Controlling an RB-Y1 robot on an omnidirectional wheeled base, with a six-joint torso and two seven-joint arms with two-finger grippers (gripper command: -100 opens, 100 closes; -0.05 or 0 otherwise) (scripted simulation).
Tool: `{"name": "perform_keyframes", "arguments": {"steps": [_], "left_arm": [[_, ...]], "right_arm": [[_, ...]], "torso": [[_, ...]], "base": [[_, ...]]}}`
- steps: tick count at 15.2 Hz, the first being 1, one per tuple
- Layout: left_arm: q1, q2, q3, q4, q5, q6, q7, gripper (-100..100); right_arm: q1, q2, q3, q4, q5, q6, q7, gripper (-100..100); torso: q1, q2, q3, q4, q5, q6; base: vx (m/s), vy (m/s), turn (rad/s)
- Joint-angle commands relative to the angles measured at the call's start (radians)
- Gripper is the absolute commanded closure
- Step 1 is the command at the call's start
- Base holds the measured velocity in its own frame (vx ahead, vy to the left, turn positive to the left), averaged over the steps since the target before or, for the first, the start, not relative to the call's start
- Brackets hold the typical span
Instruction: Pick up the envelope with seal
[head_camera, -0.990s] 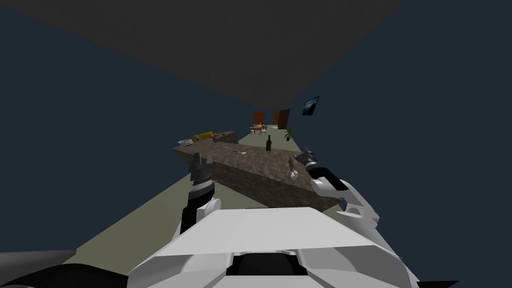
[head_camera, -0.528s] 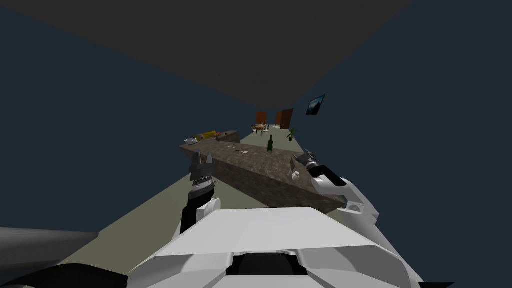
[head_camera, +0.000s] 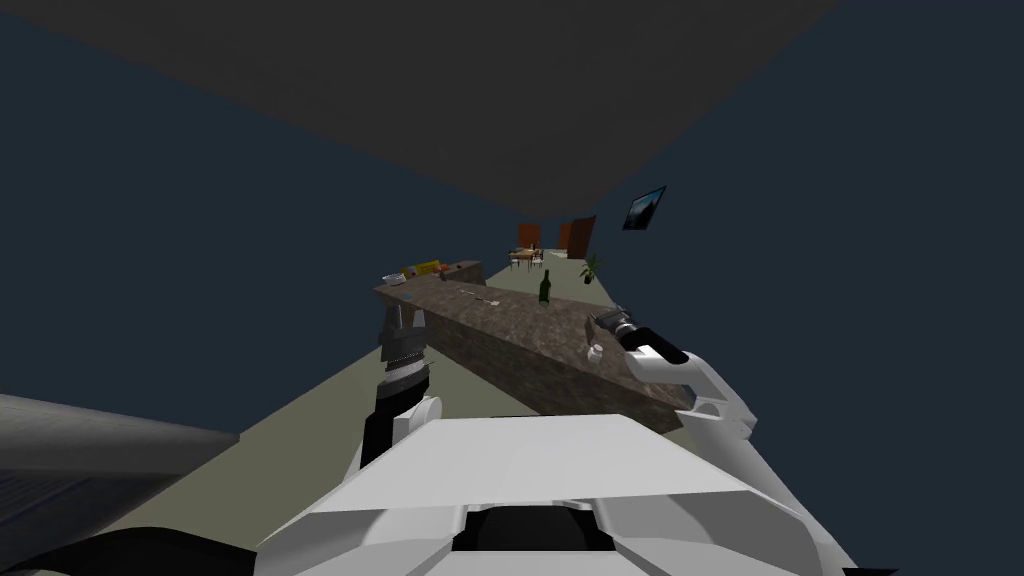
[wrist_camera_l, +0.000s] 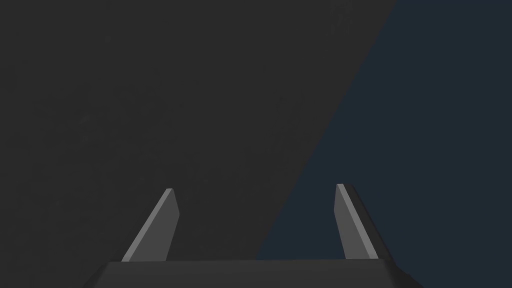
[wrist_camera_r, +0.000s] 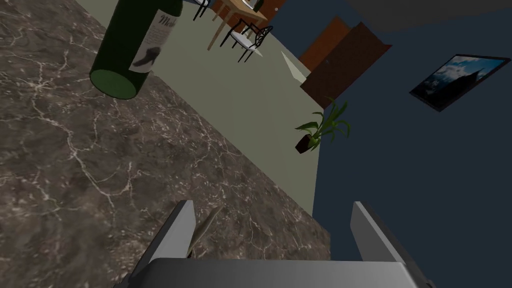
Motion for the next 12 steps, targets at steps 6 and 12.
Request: {"name": "perform_keyframes", "arguments": {"steps": [6, 12], "left_arm": [[0.0, 0.0, 0.0, 0.0, 0.0, 0.0, 0.0, 0], [0.0, 0.0, 0.0, 0.0, 0.0, 0.0, 0.0, 0]], "right_arm": [[-0.035, -0.027, -0.031, 0.029, -0.009, 0.149, -0.131, -100], [-0.051, -0.038, -0.045, 0.045, -0.012, 0.248, -0.201, -100]], "torso": [[0.0, 0.0, 0.0, 0.0, 0.0, -0.001], [0.0, 0.0, 0.0, 0.0, 0.0, 0.0]], "base": [[-0.018, -0.013, 0.106], [-0.013, -0.012, 0.075]]}}
